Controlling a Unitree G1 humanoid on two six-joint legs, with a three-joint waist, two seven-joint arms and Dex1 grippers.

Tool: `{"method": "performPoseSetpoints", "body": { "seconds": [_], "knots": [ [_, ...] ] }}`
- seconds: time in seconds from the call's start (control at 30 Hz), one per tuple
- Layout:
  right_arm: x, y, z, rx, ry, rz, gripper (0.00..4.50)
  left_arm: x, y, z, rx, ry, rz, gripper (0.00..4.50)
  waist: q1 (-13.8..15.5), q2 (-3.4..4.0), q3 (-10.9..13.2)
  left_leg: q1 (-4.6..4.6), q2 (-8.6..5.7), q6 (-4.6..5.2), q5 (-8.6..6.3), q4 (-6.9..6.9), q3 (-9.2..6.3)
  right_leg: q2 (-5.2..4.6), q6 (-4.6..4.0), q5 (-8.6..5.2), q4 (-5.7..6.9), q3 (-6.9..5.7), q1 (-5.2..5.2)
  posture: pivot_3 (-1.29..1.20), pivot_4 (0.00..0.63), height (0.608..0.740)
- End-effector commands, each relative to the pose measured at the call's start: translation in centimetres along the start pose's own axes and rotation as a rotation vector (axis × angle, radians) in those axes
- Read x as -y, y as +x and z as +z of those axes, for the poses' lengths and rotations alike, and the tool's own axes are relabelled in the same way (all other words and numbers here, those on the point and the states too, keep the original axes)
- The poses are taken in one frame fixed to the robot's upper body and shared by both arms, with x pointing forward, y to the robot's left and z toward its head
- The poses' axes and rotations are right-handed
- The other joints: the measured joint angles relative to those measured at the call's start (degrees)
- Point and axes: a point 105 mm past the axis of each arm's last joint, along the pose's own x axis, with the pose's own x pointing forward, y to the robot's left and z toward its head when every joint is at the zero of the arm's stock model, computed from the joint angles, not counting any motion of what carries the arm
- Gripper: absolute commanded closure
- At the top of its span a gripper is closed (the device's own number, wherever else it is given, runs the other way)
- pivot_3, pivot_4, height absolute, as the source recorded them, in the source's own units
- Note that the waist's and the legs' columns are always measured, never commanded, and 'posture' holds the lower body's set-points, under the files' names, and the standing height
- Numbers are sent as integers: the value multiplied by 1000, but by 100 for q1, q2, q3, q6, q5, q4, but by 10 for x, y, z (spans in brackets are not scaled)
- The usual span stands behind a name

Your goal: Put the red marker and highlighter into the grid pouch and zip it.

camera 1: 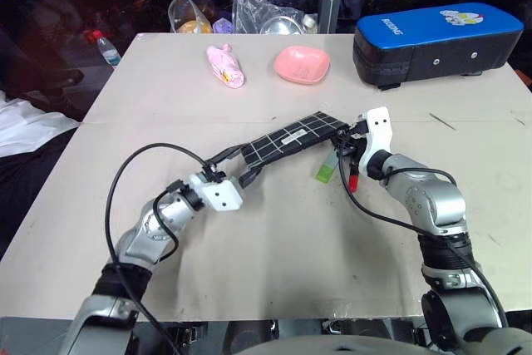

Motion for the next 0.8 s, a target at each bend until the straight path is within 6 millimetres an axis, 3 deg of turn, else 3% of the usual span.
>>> {"method": "performPoseSetpoints", "body": {
  "seconds": [0.03, 0.2, 0.27, 0.47, 0.8],
  "knots": [
    [-6, -2, 19, 63, -37, 27, 4500, -3, 5, 5, 62, 37, 4, 1709, -3, 0, 0, 0, 0, -1, 1, 0, 2, 0, 0, 0, -1, 0, 0, 0, 150, 717],
    [-7, -3, 21, 65, -40, 24, 4500, -2, 18, 4, 87, 35, -9, 1709, -3, 0, 0, -1, 0, -1, 1, -1, 9, 1, 1, 0, -1, 0, -1, 0, 150, 717],
    [-7, -4, 21, 66, -41, 22, 4500, -3, 24, 5, 98, 32, -3, 2177, -4, 0, 0, -2, 0, -1, 1, -1, 10, 0, 1, 0, -1, 0, -1, 0, 150, 717],
    [-8, -5, 21, 65, -51, 19, 4500, -4, 29, 7, 111, 12, 6, 4450, -5, 0, 0, -2, 0, -2, 1, -1, 11, 1, 1, 0, -1, 0, -2, 0, 150, 717],
    [-19, -4, 26, 52, -267, 52, 4500, -7, 34, 6, 62, -32, 76, 4450, -9, -1, 1, -2, 0, -2, 1, -1, 8, 1, 1, 0, -1, 0, -2, 0, 150, 717]
  ]
}}
